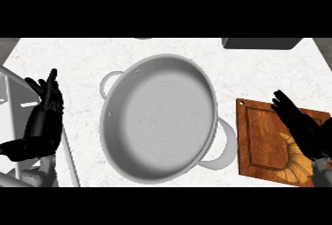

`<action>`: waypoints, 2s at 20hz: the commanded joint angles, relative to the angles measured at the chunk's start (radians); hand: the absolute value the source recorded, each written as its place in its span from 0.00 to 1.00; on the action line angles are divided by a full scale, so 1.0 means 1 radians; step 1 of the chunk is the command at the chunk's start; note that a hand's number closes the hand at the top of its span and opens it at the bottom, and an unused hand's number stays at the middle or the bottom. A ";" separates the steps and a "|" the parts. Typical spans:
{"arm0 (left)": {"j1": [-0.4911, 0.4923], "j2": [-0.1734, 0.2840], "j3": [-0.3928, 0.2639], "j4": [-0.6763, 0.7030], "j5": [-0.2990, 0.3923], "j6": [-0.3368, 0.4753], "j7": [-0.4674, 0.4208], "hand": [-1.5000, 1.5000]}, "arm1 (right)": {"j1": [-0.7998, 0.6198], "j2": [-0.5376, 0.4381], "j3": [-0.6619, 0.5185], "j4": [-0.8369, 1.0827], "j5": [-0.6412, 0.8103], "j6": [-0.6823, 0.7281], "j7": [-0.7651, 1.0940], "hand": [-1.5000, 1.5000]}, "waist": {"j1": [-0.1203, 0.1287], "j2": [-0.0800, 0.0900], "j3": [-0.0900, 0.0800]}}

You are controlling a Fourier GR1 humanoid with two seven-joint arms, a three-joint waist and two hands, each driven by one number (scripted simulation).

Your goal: Pick the croissant from the cutting board and place it in the pot

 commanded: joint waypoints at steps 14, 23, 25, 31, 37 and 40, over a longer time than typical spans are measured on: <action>0.307 -0.066 0.013 0.012 0.049 -0.355 0.196 0.50 | 0.058 0.040 -0.175 -0.251 0.333 -0.641 -0.252 0.00 | -0.133 -0.043 0.011; 0.289 -0.142 0.055 0.003 -0.020 -0.444 0.233 0.50 | 0.260 -0.078 -0.085 -0.439 0.394 -0.610 0.073 0.00 | -0.113 -0.028 0.002; 0.254 -0.133 0.082 0.032 -0.025 -0.446 0.230 0.50 | 0.259 -0.090 -0.076 -0.478 0.372 -0.593 0.158 0.00 | -0.114 -0.021 0.002; 0.236 -0.139 0.048 0.020 -0.047 -0.434 0.263 0.50 | 0.261 -0.126 -0.100 -0.571 0.302 -0.578 0.383 0.00 | -0.082 -0.020 0.006; 0.221 -0.136 0.032 0.022 -0.048 -0.450 0.257 0.50 | 0.293 -0.208 0.009 -0.536 0.283 -0.431 0.528 0.00 | -0.048 -0.011 0.008; 0.209 -0.146 0.030 0.061 -0.046 -0.449 0.244 0.50 | 0.310 -0.203 0.028 -0.511 0.288 -0.414 0.525 0.00 | -0.049 -0.012 0.010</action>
